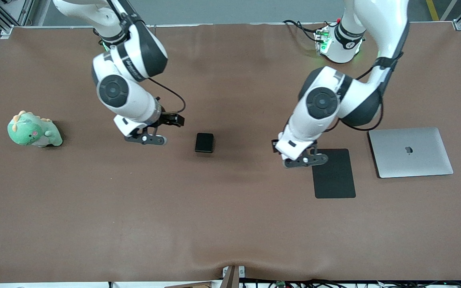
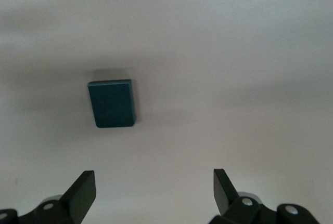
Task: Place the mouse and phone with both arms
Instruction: 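Carry the mouse over the pad while the right gripper grasps the phone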
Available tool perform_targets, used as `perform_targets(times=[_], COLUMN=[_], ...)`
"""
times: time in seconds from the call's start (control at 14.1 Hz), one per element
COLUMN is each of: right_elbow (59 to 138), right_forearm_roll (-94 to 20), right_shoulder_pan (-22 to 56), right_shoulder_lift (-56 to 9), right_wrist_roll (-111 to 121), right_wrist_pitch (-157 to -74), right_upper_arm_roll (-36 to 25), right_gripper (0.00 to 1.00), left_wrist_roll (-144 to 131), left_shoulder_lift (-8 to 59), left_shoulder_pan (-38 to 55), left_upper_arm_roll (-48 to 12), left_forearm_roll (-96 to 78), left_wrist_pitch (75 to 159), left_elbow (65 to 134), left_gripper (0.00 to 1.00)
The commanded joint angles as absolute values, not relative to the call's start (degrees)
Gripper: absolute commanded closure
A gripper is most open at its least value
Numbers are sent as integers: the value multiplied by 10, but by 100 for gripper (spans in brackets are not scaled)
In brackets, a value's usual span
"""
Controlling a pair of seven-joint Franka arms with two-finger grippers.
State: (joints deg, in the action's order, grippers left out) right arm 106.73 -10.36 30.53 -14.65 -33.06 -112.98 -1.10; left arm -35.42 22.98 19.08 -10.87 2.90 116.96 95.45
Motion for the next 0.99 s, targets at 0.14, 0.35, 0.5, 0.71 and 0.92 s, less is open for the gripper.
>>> perform_targets(times=[0.14, 0.35, 0.5, 0.71, 0.92], right_elbow=[1068, 1068, 1070, 1070, 1070], right_forearm_roll=[-113, -113, -113, -113, -114], right_shoulder_pan=[347, 364, 373, 388, 390], right_shoulder_lift=[-198, -227, -247, -279, -301], right_wrist_roll=[-375, -391, -392, -415, -416], right_wrist_pitch=[-1199, -1238, -1265, -1316, -1332], right_upper_arm_roll=[-15, -15, -15, -15, -14], right_gripper=[0, 0, 0, 0, 0], left_wrist_roll=[-251, -160, -101, -43, -16], left_shoulder_lift=[197, 191, 188, 178, 185], left_shoulder_pan=[129, 85, 53, 13, 2], left_upper_arm_roll=[-117, -117, -117, -117, -115], left_forearm_roll=[18, 18, 18, 19, 26], left_wrist_pitch=[1144, 1126, 1113, 1113, 1130], left_elbow=[987, 988, 997, 1023, 1033], left_gripper=[71, 71, 71, 71, 72])
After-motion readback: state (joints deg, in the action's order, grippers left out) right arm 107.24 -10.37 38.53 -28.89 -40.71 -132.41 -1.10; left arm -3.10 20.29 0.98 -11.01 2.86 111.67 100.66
